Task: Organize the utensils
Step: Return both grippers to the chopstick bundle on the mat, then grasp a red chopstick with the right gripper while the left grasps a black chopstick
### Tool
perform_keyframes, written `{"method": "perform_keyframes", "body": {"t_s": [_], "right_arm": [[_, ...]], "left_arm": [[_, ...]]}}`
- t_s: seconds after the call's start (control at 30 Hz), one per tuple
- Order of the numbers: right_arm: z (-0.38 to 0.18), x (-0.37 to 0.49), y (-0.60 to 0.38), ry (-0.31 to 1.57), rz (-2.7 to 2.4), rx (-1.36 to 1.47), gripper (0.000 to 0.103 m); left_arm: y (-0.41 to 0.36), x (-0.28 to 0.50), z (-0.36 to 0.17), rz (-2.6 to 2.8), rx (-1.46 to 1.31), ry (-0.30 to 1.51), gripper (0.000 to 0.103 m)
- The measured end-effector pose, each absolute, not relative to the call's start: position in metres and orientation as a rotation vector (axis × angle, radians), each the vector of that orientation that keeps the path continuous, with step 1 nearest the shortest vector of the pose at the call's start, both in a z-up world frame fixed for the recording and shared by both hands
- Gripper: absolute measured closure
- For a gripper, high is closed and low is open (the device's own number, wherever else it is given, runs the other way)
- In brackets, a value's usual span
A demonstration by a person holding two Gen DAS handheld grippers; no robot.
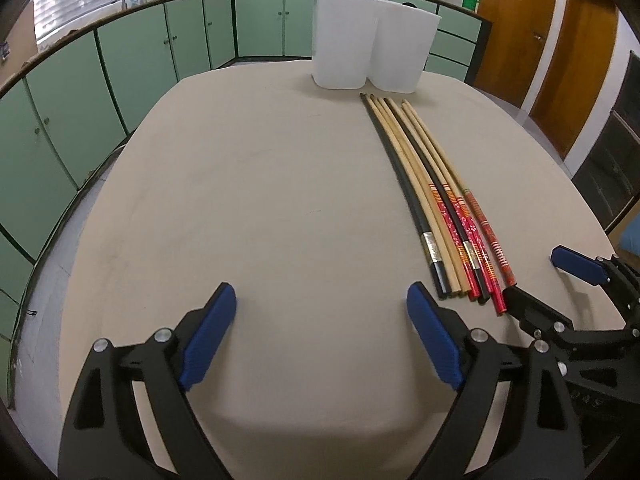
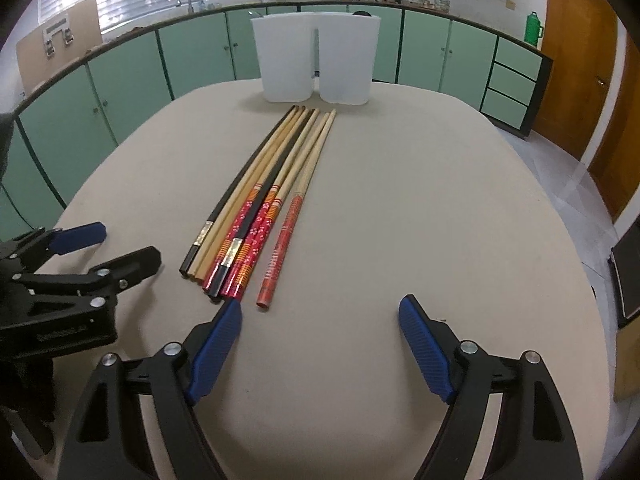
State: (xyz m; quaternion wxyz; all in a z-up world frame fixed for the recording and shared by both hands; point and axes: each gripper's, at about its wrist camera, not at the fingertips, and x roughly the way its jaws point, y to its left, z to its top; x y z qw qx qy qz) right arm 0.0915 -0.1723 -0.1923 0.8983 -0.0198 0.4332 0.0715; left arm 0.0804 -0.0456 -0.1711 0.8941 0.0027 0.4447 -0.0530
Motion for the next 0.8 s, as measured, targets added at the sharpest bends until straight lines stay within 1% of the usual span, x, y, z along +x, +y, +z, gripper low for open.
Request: {"method": "perform_keyframes", "body": {"t_s": [0.07,0.17,0.23,0.27,0.33,0.37,0.4,0.53,0.7,0.8], "right_arm": [[-0.192,0.096,-0.171,0.896,0.145,-0.044,0.030],[-0.192,0.097,-0.166,0.890,0.163,-0.060,0.042],[-0.191,0.097,-0.162,0.881,0.187,-0.068,0.063],[-0.191,0.096,-0.160,0.878,0.206,-0.074,0.068],[-0.191,0.096,-0.157,0.876,0.240,-0.075,0.089],[-0.191,0.096,-0.157,0.877,0.251,-0.072,0.092],[-0.191,0.097,-0.157,0.877,0.250,-0.066,0.094],[-0.191,0.099,-0.172,0.881,0.228,0.001,0.096],[-0.191,0.099,-0.181,0.879,0.215,0.012,0.096],[-0.191,0.098,-0.181,0.878,0.216,0.009,0.096]], "left_arm": [[-0.046,0.080,-0.171,-0.112,0.009,0.923,0.017],[-0.048,0.081,-0.171,-0.119,0.006,0.923,0.017],[-0.049,0.081,-0.170,-0.129,-0.002,0.922,0.017],[-0.051,0.082,-0.170,-0.134,-0.003,0.922,0.017],[-0.054,0.083,-0.170,-0.144,0.001,0.922,0.017],[-0.056,0.084,-0.170,-0.148,0.002,0.922,0.017],[-0.058,0.084,-0.170,-0.153,0.002,0.922,0.017],[-0.064,0.085,-0.170,-0.175,-0.005,0.922,0.017],[-0.070,0.089,-0.172,-0.174,0.026,0.916,0.017],[-0.068,0.091,-0.174,-0.169,0.020,0.920,0.015]]}}
